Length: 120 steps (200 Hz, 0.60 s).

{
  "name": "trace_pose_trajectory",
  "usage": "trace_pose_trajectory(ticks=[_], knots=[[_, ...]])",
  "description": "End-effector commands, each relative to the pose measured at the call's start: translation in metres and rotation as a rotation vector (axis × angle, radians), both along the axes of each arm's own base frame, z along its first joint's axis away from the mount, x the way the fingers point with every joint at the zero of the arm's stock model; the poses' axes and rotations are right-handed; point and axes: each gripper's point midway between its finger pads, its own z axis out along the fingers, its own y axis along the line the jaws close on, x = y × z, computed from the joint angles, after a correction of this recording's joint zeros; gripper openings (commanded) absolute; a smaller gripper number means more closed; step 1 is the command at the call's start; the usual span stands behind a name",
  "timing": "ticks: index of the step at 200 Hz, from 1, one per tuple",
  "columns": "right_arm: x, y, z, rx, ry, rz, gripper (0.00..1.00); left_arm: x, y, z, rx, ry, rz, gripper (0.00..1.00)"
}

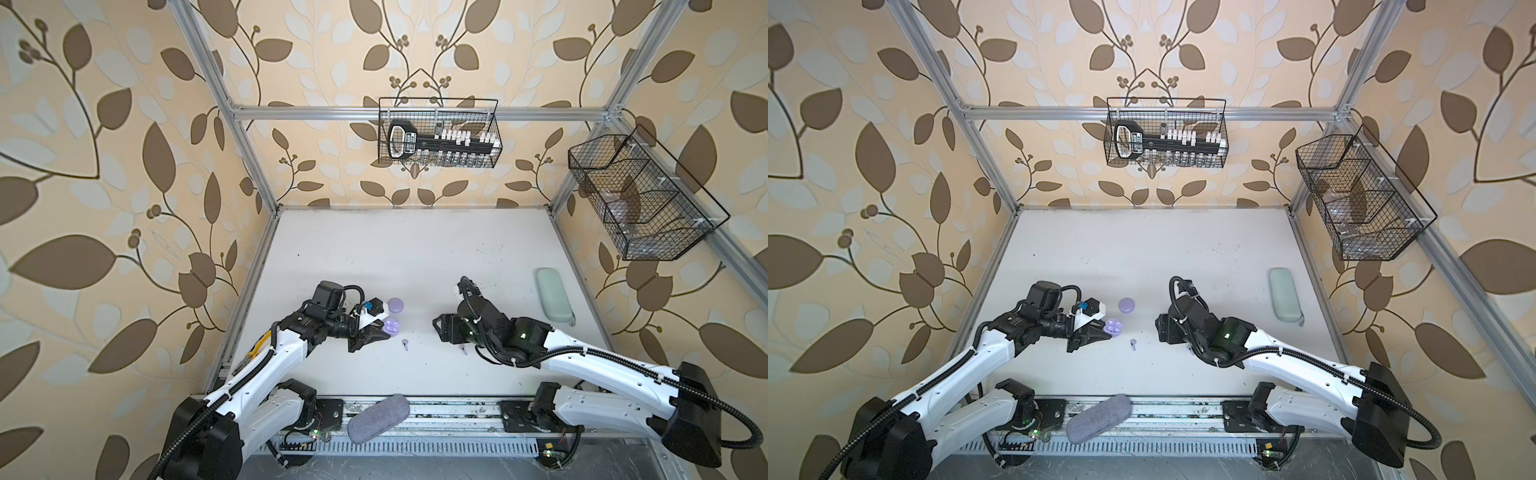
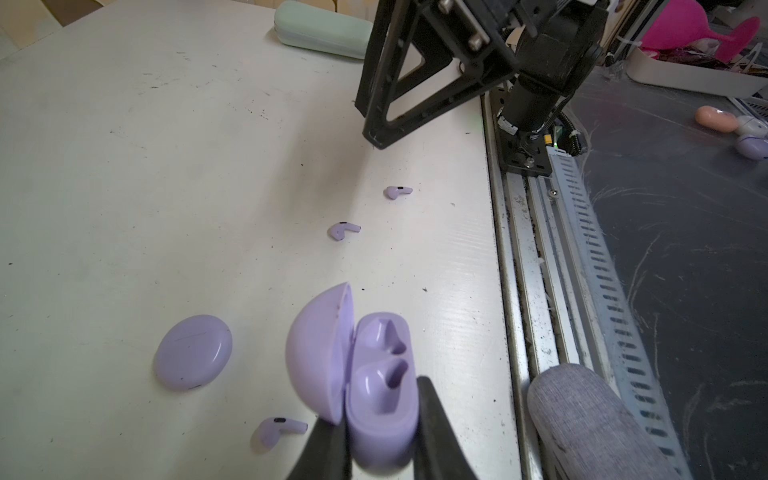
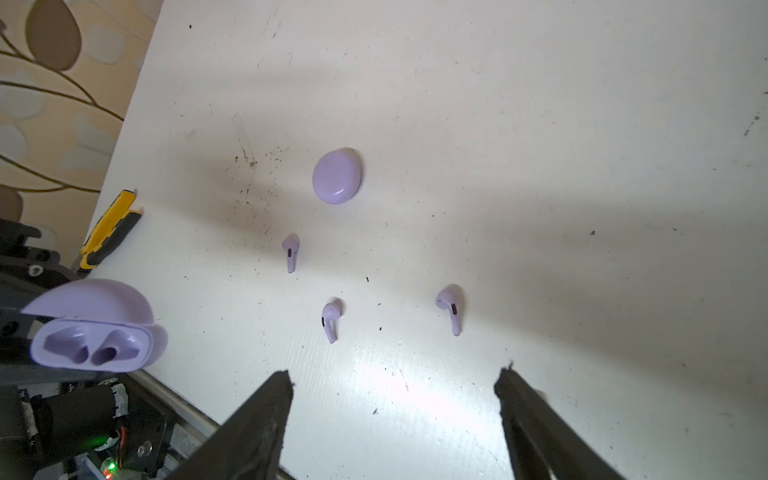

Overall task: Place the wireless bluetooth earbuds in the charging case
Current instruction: 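Move the right gripper over a lavender earbud on the table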

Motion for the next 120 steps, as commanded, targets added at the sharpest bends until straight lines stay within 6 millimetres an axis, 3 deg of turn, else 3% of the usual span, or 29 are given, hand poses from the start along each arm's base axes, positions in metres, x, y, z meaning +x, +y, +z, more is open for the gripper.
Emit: trace_pose_trajectory(ticks=[1, 120], knots=[[-0.0022, -0.0129, -0.009, -0.049, 0.017, -0.039, 0.79, -0.0025, -0.0021, 0.0037, -0.013, -0.028, -0.013, 0.02], [-0.0017, -0.0126, -0.018, -0.089, 0.028, -0.041, 0.79, -0.0025, -0.0017, 0.0037, -0.014, -0.032, -0.01, 0.03]])
